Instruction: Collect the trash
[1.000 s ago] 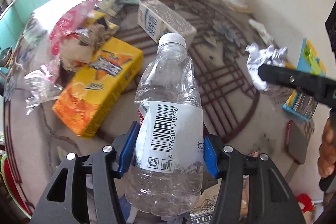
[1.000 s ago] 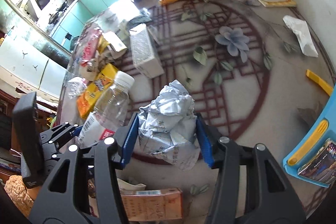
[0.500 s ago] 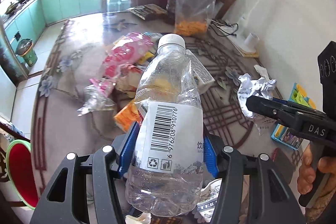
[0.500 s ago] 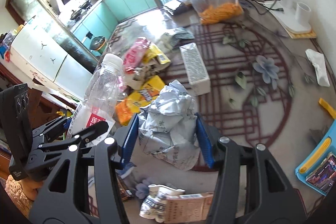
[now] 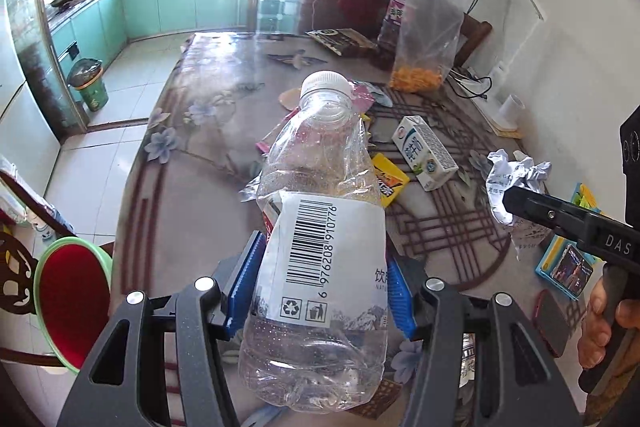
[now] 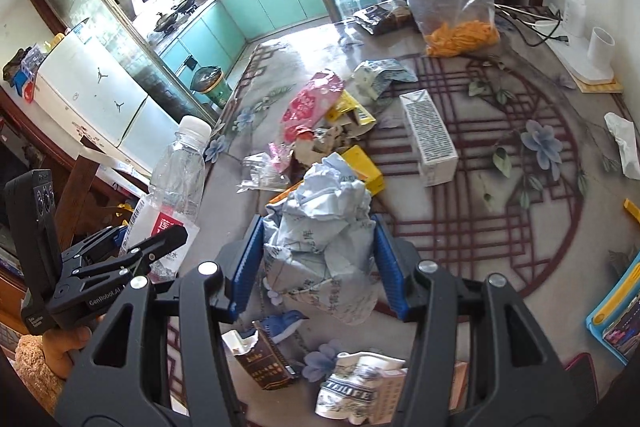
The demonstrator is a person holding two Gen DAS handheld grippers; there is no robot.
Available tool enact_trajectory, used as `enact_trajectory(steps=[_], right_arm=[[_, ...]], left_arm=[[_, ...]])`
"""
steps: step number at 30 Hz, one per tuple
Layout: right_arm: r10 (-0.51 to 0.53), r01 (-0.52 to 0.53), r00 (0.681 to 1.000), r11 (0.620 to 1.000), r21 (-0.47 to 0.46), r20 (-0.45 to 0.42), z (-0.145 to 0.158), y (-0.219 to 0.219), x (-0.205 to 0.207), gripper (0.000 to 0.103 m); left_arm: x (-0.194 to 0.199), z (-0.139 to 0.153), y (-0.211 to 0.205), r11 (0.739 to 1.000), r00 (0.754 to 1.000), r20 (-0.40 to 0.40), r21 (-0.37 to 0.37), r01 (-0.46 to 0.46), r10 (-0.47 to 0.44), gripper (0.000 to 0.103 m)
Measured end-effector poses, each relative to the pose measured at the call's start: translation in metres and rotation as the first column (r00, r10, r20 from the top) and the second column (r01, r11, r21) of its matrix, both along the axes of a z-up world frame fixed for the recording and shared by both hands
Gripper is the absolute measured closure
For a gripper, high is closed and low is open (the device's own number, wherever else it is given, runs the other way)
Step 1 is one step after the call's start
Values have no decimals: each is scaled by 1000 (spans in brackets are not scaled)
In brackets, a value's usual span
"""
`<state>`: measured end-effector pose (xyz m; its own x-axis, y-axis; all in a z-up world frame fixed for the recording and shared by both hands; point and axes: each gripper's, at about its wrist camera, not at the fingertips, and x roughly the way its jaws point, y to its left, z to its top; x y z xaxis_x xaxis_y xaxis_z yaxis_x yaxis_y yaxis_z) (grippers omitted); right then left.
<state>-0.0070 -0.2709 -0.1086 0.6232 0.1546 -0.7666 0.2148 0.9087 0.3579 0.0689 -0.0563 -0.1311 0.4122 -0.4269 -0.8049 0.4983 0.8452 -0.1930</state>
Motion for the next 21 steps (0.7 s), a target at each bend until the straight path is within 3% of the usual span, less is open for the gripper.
enact_trajectory(steps=[10, 11, 13, 14, 17, 20, 21], right_arm=[[6, -6, 1000, 1000, -25, 3, 9, 36, 4, 51], [8, -8, 1000, 1000, -25, 4, 9, 39, 5, 51], [17, -17, 1000, 1000, -26, 4, 10, 48, 6, 51], [22, -22, 1000, 999, -26, 5, 10, 53, 7, 51], [28, -28, 1000, 999, -26, 5, 9, 64, 8, 51], [15, -15, 1000, 1000, -22, 0, 8, 70, 8, 51], [11, -11, 1000, 1000, -25, -1, 7, 72, 8, 51]], left_arm=[[1, 1, 36, 1000, 1000, 10, -12, -12, 12, 53], [2, 2, 39, 1000, 1000, 11, -13, -15, 15, 58], [4, 1, 51, 999, 1000, 6, -14, -30, 30, 86], [5, 0, 56, 999, 999, 0, -12, -39, 39, 94], [10, -11, 67, 1000, 999, -41, -13, -24, 24, 89], [12, -32, 73, 999, 998, -57, 45, -6, 9, 59], [10, -40, 76, 998, 998, -63, 60, 8, -4, 57]])
